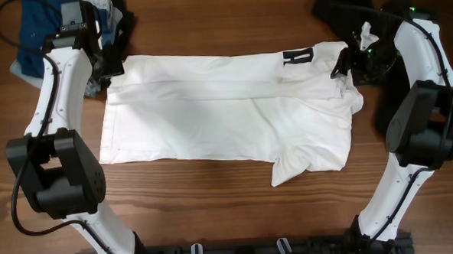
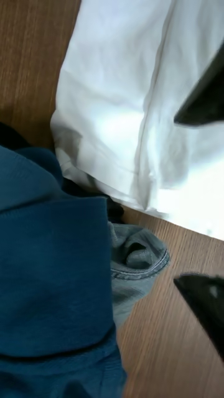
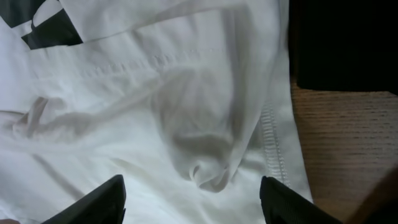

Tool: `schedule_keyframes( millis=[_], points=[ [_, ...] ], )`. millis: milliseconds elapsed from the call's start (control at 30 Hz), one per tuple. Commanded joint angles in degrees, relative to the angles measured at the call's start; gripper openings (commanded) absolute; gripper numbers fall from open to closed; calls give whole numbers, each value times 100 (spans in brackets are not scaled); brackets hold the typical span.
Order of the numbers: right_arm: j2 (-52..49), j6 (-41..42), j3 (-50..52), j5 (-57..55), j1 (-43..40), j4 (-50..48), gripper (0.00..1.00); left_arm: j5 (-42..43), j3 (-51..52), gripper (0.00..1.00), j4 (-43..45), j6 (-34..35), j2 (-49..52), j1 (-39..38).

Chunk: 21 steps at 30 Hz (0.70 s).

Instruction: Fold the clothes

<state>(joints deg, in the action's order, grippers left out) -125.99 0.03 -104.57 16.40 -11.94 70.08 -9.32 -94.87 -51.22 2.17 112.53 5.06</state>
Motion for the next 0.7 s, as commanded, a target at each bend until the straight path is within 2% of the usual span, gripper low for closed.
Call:
schedule_keyframes(
  millis=[0, 167, 267, 333, 500, 533, 667],
  points=[
    [214, -2, -61, -127, -33, 31, 75, 52, 0, 84, -9, 0, 59, 59],
    [839, -4, -111, -212, -33, 76, 83, 208, -201, 86, -321, 177, -352, 59],
    [1478, 4, -111, -129, -15, 227, 88, 293, -304, 92, -605, 651, -872, 57],
    [1856, 13, -111, -114, -9, 396, 90, 494, -304, 100, -787, 844, -1209, 57],
    [2706, 168, -105, -116, 92, 1069, 96, 673, -299, 100, -1609, 1521, -1893, 50],
    [2776, 175, -105, -118, 122, 1169, 100, 673, -289, 100, -1810, 1639, -1945, 50],
    [3062, 487, -44, -184, 400, 1523, 99, 671, -20, 100, -2363, 1989, -1961, 48]
  ],
)
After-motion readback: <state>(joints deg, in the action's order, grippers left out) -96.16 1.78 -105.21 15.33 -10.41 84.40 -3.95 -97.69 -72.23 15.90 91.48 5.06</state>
